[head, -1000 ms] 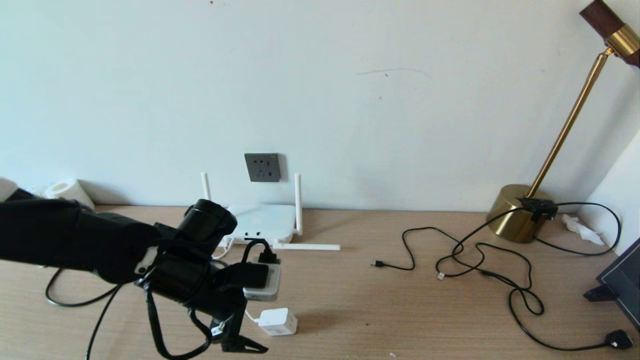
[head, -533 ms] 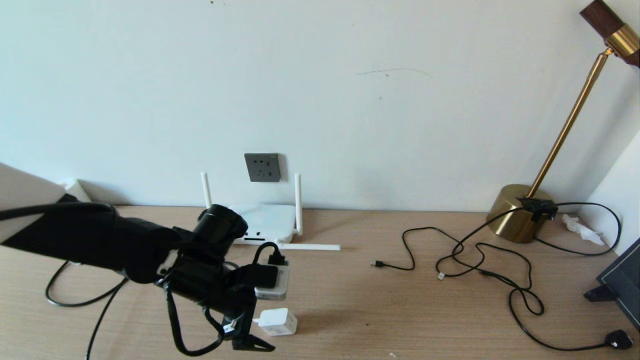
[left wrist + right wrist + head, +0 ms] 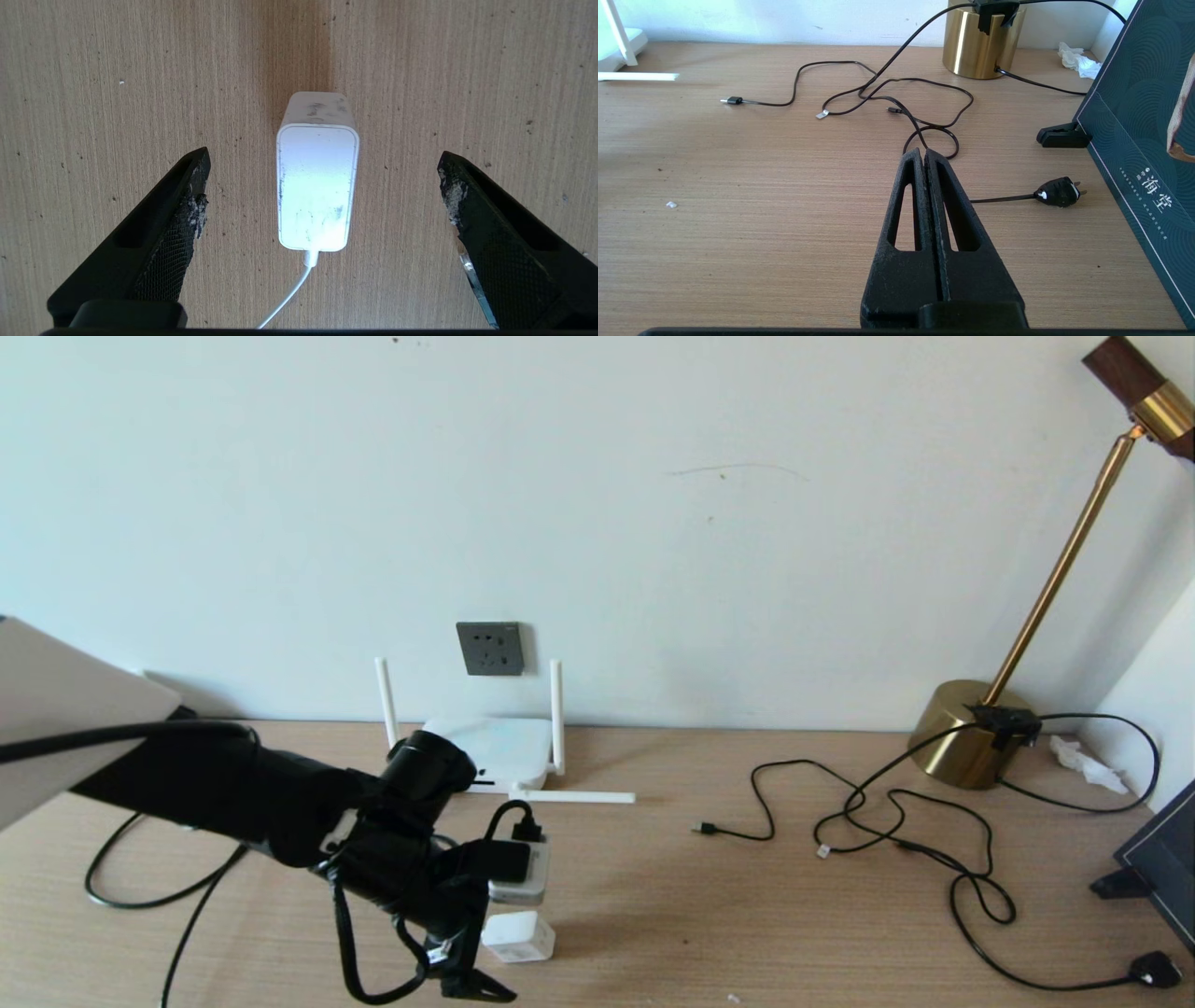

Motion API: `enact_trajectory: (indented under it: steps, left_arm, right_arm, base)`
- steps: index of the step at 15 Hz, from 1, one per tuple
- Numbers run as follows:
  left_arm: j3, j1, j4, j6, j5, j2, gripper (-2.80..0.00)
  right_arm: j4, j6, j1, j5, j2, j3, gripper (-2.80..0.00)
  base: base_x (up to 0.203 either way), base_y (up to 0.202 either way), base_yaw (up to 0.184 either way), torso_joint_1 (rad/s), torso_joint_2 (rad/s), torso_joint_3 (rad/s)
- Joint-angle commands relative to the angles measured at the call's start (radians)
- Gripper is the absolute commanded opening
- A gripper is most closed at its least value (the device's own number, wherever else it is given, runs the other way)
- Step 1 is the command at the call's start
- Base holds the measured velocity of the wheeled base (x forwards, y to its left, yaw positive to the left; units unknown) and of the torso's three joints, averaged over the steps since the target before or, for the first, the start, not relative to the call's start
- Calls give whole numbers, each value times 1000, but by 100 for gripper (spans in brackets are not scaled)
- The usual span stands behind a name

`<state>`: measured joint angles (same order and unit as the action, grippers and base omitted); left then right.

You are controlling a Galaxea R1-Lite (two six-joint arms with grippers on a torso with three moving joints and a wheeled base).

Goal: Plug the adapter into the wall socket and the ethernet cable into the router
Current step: Pick up plug

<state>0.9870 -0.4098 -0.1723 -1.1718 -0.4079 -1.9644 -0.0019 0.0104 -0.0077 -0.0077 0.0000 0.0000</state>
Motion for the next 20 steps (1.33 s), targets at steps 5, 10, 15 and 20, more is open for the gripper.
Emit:
enact_trajectory:
  steps: [5,10,15,20]
  left_arm:
    - [4,-3,-1,1,0,-17,0]
    - [36,-20,-11,11,0,-31,0]
    - [38,-23,-12,12,0,-39,0]
    - [35,-23,-13,12,0,-46,-280]
  right_arm:
    - [0,0,0,0,0,0,-280]
    - [-1,0,0,0,2,0,-280]
    - [-1,0,0,0,2,0,-280]
    - [0,0,0,0,2,0,-280]
  base:
    - [0,0,0,0,0,0]
    - [0,0,0,0,0,0]
    - [0,0,0,0,0,0]
    - [0,0,0,0,0,0]
